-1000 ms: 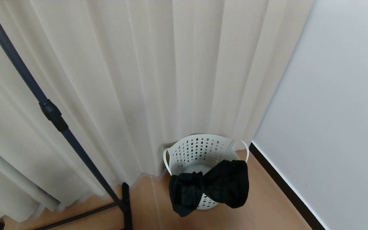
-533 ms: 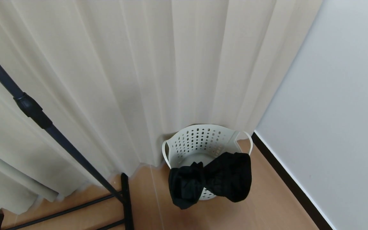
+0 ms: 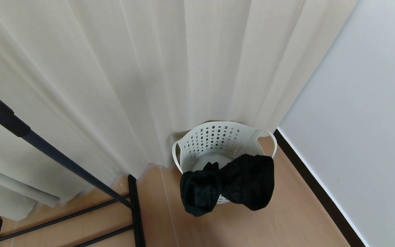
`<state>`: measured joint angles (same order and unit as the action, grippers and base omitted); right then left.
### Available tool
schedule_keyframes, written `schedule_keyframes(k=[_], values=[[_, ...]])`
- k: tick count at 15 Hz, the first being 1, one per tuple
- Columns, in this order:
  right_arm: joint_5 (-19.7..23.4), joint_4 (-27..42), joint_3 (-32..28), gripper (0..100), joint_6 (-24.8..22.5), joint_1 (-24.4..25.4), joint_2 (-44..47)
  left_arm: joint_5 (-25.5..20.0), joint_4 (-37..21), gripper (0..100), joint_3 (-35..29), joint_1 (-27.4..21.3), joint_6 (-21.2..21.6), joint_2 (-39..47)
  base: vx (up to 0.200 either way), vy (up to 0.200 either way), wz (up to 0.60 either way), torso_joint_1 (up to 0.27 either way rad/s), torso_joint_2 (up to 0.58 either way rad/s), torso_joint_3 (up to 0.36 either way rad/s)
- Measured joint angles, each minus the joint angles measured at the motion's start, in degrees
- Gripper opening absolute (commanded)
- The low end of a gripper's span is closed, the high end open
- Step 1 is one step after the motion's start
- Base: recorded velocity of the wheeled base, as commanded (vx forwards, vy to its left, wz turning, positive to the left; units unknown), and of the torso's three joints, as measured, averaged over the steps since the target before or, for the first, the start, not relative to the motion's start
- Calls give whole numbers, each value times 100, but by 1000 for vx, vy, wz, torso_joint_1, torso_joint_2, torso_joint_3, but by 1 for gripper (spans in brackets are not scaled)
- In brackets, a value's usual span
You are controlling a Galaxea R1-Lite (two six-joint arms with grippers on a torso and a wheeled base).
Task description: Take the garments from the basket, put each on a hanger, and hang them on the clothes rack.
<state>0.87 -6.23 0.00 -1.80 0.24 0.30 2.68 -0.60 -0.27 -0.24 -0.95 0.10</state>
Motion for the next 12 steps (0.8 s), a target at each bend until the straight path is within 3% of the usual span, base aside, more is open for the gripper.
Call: schedule_keyframes(k=[8, 12], values=[[2, 60, 0, 100, -20, 63, 162, 5, 9, 100, 6, -2, 11, 0, 0, 0, 0, 2, 2, -169], [26, -318, -234, 100, -29, 380, 1804, 13, 24, 100, 13, 0, 22, 0, 0, 0, 0, 0, 0, 0]])
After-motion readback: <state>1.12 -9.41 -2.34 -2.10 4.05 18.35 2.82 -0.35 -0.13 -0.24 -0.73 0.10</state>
